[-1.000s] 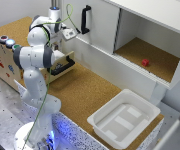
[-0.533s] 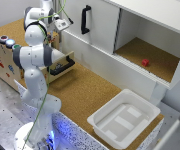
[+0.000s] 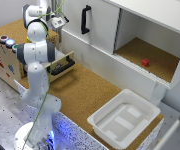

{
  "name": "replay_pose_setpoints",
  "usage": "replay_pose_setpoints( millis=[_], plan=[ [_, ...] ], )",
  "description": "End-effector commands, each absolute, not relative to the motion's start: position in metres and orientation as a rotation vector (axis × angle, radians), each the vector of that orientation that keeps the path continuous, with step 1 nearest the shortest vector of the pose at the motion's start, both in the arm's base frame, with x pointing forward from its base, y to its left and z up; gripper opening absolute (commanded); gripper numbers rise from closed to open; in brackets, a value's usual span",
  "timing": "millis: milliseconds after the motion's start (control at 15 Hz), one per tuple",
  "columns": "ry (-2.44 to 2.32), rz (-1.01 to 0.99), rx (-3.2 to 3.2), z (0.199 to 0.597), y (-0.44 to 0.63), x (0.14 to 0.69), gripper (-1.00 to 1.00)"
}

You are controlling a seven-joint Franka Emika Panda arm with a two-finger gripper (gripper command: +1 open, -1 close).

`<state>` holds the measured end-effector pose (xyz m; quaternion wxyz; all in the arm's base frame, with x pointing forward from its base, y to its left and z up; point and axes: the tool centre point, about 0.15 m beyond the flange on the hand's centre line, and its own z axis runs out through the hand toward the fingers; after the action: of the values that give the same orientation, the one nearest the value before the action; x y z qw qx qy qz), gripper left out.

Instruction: Place the purple object on top of the drawer

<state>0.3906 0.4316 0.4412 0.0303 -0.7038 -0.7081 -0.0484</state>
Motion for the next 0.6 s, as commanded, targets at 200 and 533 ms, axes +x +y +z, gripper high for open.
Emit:
replay_pose_setpoints(
  millis=[200, 533],
  plan=[
    [-2.198, 0.069, -2.235, 0.462, 0.45, 0.391, 1.0],
    [-2.129, 0.055, -2.3, 0.473, 0.431, 0.381, 1.0]
  ],
)
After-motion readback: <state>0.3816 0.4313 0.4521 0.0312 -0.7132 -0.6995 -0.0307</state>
